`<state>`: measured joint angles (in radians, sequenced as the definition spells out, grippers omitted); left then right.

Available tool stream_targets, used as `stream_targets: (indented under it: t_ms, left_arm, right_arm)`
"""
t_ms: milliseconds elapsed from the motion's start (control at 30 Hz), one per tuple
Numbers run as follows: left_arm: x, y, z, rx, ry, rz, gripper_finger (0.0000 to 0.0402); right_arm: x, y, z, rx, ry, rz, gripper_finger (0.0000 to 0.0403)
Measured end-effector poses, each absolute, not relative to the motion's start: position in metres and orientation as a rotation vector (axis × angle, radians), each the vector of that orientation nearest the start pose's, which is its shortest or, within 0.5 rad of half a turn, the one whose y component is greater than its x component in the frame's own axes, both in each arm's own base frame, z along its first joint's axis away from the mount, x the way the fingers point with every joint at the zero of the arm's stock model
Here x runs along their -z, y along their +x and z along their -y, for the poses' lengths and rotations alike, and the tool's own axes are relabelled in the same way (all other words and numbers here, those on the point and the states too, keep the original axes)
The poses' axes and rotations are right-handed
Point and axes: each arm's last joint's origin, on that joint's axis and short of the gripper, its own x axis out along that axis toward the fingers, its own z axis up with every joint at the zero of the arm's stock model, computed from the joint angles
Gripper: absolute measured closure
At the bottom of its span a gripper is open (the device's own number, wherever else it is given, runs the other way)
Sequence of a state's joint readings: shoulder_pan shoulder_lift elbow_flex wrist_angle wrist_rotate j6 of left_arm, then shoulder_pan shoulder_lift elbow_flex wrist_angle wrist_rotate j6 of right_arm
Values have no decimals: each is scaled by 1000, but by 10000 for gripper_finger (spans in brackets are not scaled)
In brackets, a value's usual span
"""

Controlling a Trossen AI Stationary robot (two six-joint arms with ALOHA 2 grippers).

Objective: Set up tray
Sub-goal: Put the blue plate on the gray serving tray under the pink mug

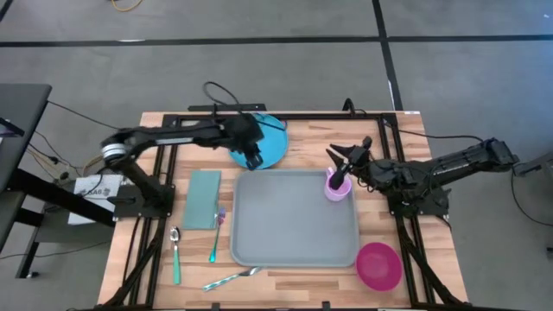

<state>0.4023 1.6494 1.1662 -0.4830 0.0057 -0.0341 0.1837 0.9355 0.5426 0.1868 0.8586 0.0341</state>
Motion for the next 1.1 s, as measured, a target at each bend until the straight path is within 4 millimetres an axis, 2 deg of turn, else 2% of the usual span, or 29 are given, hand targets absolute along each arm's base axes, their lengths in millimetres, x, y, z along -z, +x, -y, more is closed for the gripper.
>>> stream_targets:
  t_ms: [167,300,433,567,867,1100]
  left_arm:
    - [-209,341,-141,-301,-274,-966,288]
    - [-202,354,-147,-322,-215,-980,288]
    - [-194,363,-148,-285,-237,-966,288]
    - [-186,368,-145,-258,-244,-968,288]
    - [-187,371,-142,-276,-228,-947,288]
    - [-169,376,-140,-281,-225,-948,288]
  right_arm:
    - [-254,204,-15,679,-87,-196,324]
    - [-253,206,-16,680,-89,-200,324]
    - [-256,206,-17,673,-75,-175,324]
    - [-256,206,-17,676,-86,-177,324]
    - [-256,206,-17,673,-129,-193,324]
    - [-256,206,-17,673,-133,-194,324]
